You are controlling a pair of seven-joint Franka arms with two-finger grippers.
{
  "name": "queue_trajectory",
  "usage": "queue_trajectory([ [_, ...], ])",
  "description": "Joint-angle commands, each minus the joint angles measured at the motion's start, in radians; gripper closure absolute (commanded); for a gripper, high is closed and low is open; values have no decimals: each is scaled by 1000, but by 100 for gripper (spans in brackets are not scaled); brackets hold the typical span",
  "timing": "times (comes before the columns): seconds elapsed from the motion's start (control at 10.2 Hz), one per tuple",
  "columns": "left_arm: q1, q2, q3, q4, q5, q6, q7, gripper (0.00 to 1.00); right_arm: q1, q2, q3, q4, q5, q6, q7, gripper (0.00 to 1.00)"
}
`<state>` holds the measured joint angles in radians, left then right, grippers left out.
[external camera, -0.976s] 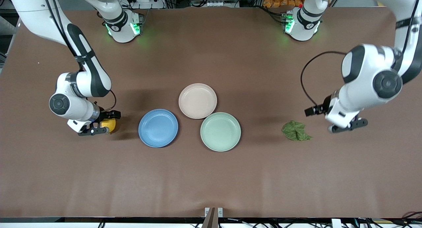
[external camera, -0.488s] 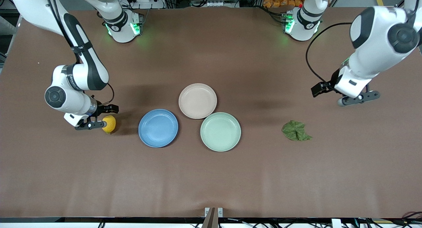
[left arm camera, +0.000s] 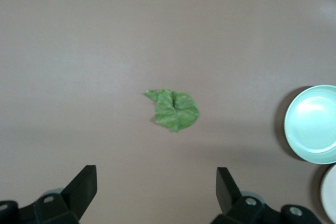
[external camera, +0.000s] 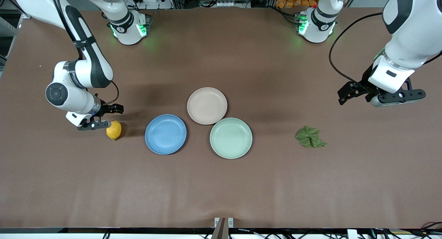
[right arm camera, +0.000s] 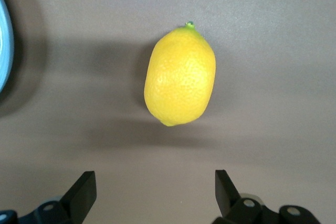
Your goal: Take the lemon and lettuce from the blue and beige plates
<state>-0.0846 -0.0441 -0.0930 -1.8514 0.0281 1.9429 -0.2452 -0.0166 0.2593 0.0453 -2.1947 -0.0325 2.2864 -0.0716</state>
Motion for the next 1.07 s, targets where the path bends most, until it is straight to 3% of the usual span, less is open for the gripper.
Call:
queue_trajectory([
  [0.0,-3,13,-10,110,52,-132,105,0,0,-67,1,-46,-1,5,13,0],
  [0.29,-1,44,-11,305,-35,-332,93,0,-3,-120,1,-46,-1,-34,13,0],
  [0.98,0,18,-44,316,-57,-381,67,0,-5,-230,-1,-36,-1,-180,12,0],
])
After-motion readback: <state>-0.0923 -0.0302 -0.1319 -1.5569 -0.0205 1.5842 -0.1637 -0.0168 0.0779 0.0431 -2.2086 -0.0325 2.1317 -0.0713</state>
